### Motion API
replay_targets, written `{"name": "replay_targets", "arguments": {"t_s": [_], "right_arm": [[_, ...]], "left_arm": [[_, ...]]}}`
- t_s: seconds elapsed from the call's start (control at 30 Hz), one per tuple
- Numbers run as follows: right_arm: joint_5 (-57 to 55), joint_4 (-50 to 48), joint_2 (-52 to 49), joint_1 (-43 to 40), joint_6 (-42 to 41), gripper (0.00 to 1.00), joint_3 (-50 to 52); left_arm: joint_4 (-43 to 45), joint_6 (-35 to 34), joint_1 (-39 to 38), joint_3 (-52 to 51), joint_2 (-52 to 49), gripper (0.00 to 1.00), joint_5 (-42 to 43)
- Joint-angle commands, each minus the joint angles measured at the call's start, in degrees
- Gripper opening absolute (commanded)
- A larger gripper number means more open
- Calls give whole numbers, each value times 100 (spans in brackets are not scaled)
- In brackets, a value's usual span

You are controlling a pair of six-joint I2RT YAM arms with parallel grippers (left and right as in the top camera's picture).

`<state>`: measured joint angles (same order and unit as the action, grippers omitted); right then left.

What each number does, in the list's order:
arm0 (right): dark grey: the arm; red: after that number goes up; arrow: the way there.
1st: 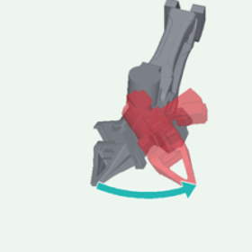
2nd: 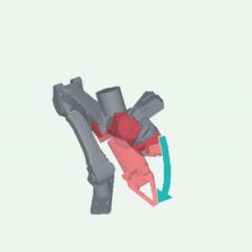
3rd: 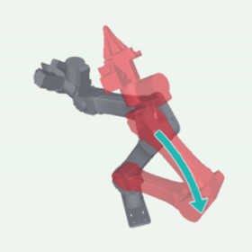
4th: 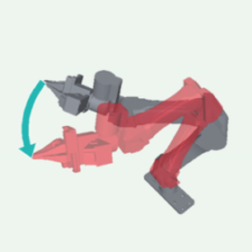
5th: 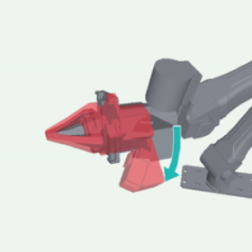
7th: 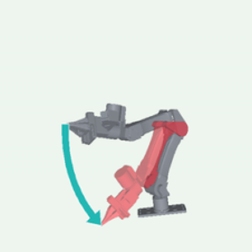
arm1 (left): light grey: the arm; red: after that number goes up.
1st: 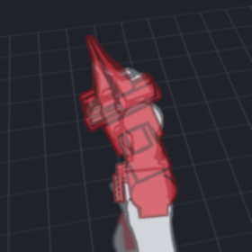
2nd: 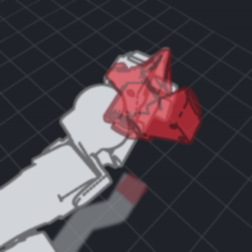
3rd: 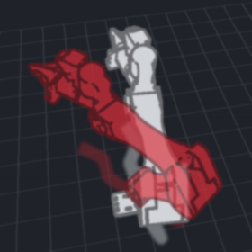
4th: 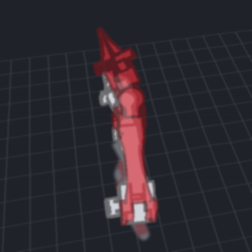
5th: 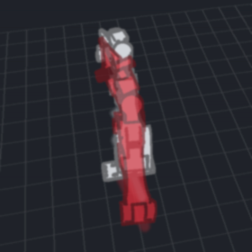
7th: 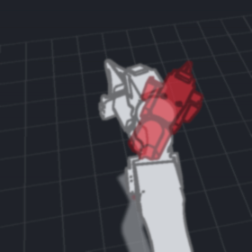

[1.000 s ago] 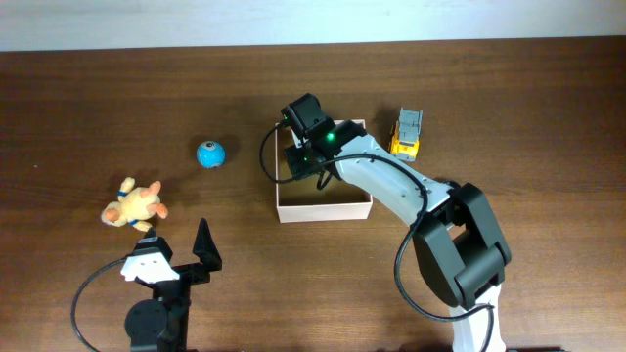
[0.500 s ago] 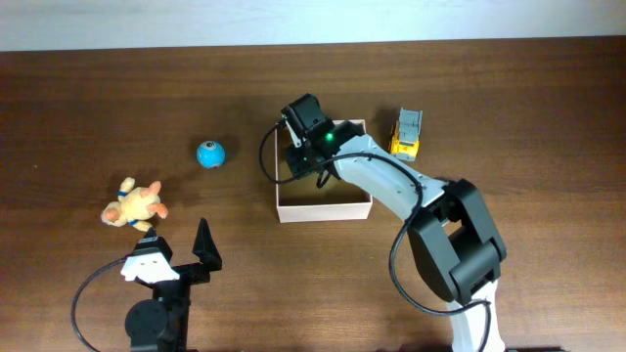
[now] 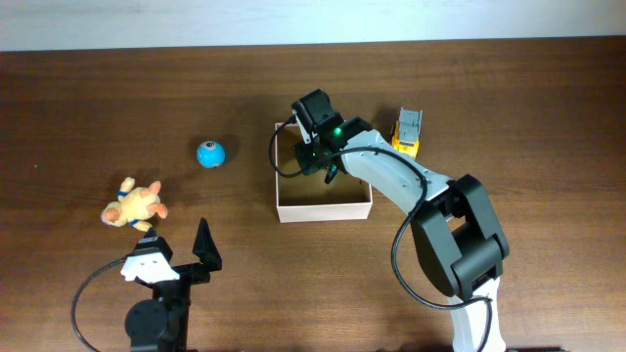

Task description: Pack container

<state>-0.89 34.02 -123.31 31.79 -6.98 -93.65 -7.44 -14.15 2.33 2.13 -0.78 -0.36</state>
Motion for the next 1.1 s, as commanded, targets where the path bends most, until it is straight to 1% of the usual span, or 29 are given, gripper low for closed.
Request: {"name": "replay_targets", "arguments": {"t_s": [0.0, 0.5, 1.07], "right_arm": [[-142, -2, -72, -85, 79, 27, -85], [-264, -291, -72, -164, 514, 27, -85], [-280, -334, -74, -525, 660, 27, -85]], "left_arm": [[13, 92, 20, -33, 48, 99, 59], [13, 92, 20, -33, 48, 99, 59], [13, 92, 20, -33, 48, 99, 59]]}}
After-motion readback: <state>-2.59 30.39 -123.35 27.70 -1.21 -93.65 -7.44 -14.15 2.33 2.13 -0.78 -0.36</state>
